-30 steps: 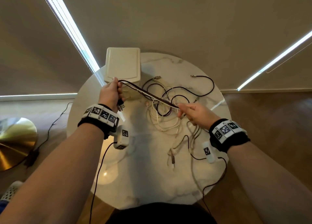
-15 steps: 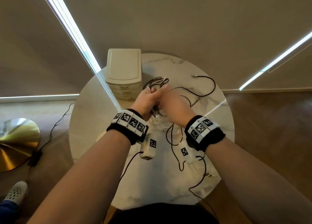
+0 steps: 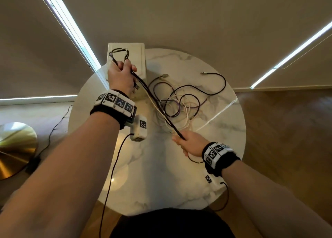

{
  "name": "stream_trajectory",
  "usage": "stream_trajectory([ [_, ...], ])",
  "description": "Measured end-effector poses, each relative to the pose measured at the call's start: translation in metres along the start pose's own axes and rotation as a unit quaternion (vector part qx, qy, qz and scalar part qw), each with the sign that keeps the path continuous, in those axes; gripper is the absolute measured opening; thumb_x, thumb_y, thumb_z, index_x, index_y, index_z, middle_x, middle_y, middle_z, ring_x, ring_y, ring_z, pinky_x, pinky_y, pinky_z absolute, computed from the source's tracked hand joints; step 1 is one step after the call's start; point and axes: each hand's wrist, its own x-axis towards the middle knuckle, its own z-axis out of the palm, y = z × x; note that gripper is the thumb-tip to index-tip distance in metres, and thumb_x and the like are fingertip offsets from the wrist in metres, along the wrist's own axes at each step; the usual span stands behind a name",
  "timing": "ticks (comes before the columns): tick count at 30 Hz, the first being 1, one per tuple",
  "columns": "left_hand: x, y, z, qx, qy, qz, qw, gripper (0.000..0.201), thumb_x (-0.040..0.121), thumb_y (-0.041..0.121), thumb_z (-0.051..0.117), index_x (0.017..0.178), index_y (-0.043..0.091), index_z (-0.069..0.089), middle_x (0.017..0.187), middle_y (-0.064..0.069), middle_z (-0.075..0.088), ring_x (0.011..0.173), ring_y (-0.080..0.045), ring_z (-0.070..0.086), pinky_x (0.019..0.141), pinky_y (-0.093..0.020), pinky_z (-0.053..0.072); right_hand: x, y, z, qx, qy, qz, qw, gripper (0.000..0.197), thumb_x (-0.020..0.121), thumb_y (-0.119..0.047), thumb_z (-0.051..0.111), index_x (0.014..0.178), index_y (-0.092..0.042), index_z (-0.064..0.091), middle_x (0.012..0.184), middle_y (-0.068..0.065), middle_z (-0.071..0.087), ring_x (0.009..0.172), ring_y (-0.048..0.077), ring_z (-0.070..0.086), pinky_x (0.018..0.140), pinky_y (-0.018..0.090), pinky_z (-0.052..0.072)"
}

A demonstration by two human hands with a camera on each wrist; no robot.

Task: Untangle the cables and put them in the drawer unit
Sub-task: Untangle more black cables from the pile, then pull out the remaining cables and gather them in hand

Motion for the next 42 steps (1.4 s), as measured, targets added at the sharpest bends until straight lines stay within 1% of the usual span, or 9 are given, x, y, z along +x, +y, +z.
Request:
stream_trajectory([
  [8, 0.006, -0.010, -0.021, 0.027, 0.028, 0.017, 0.999, 0.030, 0.106, 0.014, 0.051, 0.082, 0.023, 0.035, 0.078, 0.001, 0.056, 0.061, -0.003, 0.058, 0.056, -0.021, 0.048, -0.024, 0.043, 0.033, -0.029, -0.059, 0.076, 0.995, 0.049, 0.100, -0.061, 0.044, 0.080, -0.019, 0.059, 0.065, -0.002, 0.065, 0.062, 0.019, 0.070, 0.076, 0.039, 0.054],
  [12, 0.003, -0.016, -0.023, 0.051, 0.036, 0.029, 0.998, 0.030, 0.106, 0.015, 0.050, 0.082, 0.023, 0.035, 0.074, 0.007, 0.054, 0.064, -0.004, 0.058, 0.058, -0.024, 0.047, -0.020, 0.045, 0.038, 0.090, -0.031, 0.135, 0.986, 0.040, 0.098, -0.052, 0.057, 0.084, -0.015, 0.056, 0.063, 0.000, 0.047, 0.040, 0.016, 0.045, 0.043, 0.026, 0.043],
  [19, 0.016, -0.012, -0.045, 0.035, 0.088, 0.052, 0.994, 0.022, 0.105, 0.017, 0.046, 0.087, 0.022, 0.036, 0.080, 0.001, 0.056, 0.063, -0.008, 0.056, 0.058, -0.029, 0.047, -0.030, 0.066, 0.024, 0.070, -0.001, 0.114, 0.991, 0.029, 0.095, -0.040, 0.067, 0.080, -0.016, 0.064, 0.067, -0.005, 0.068, 0.057, 0.009, 0.063, 0.060, 0.018, 0.046],
  [26, 0.021, -0.013, -0.046, 0.045, 0.124, 0.078, 0.988, 0.021, 0.104, 0.018, 0.047, 0.086, 0.022, 0.036, 0.082, -0.001, 0.054, 0.064, -0.008, 0.057, 0.070, -0.029, 0.053, -0.027, 0.063, 0.025, 0.088, 0.021, 0.203, 0.975, 0.053, 0.094, -0.063, 0.054, 0.076, -0.014, 0.063, 0.063, 0.003, 0.050, 0.043, 0.017, 0.040, 0.048, 0.025, 0.036],
  [29, 0.017, -0.012, -0.042, 0.037, 0.113, 0.088, 0.989, 0.024, 0.105, 0.016, 0.047, 0.085, 0.021, 0.036, 0.081, 0.000, 0.051, 0.064, -0.005, 0.057, 0.072, -0.027, 0.053, -0.028, 0.057, 0.023, -0.028, -0.041, 0.222, 0.974, 0.063, 0.088, -0.074, 0.054, 0.088, -0.012, 0.069, 0.078, 0.004, 0.065, 0.059, 0.019, 0.055, 0.060, 0.029, 0.045],
  [32, 0.007, -0.015, -0.033, 0.054, 0.056, 0.050, 0.996, 0.028, 0.105, 0.015, 0.051, 0.082, 0.022, 0.037, 0.079, 0.004, 0.055, 0.068, -0.006, 0.062, 0.073, -0.029, 0.054, -0.023, 0.062, 0.025, -0.050, -0.080, 0.178, 0.980, 0.067, 0.078, -0.074, 0.067, 0.113, -0.018, 0.067, 0.105, 0.000, 0.070, 0.093, 0.020, 0.065, 0.085, 0.033, 0.050],
  [36, -0.016, -0.018, -0.028, 0.153, -0.222, -0.073, 0.960, 0.024, 0.104, 0.020, 0.060, 0.085, 0.022, 0.045, 0.081, 0.002, 0.075, 0.087, -0.020, 0.071, 0.073, -0.037, 0.053, -0.027, 0.062, 0.030, -0.031, -0.159, 0.146, 0.976, 0.093, 0.065, -0.069, 0.083, 0.139, -0.023, 0.049, 0.130, -0.009, 0.058, 0.119, 0.014, 0.057, 0.108, 0.035, 0.044],
  [40, -0.039, -0.023, -0.024, 0.280, -0.381, -0.074, 0.878, 0.040, 0.097, 0.054, 0.062, 0.094, 0.014, 0.056, 0.101, -0.003, 0.080, 0.056, -0.017, 0.050, 0.059, -0.036, 0.043, -0.022, 0.042, 0.015, 0.048, -0.036, 0.087, 0.994, 0.114, 0.064, -0.075, 0.078, 0.155, -0.024, 0.032, 0.150, 0.000, 0.048, 0.136, 0.017, 0.048, 0.111, 0.032, 0.038],
  [42, -0.054, -0.018, -0.016, 0.362, -0.378, -0.059, 0.850, 0.061, 0.100, 0.067, 0.041, 0.110, 0.014, 0.069, 0.079, 0.003, 0.076, 0.047, -0.013, 0.045, 0.054, -0.031, 0.044, -0.015, 0.018, -0.001, 0.118, 0.074, 0.034, 0.990, 0.121, 0.061, -0.076, 0.079, 0.157, -0.027, 0.026, 0.154, -0.001, 0.045, 0.138, 0.016, 0.046, 0.111, 0.035, 0.039],
])
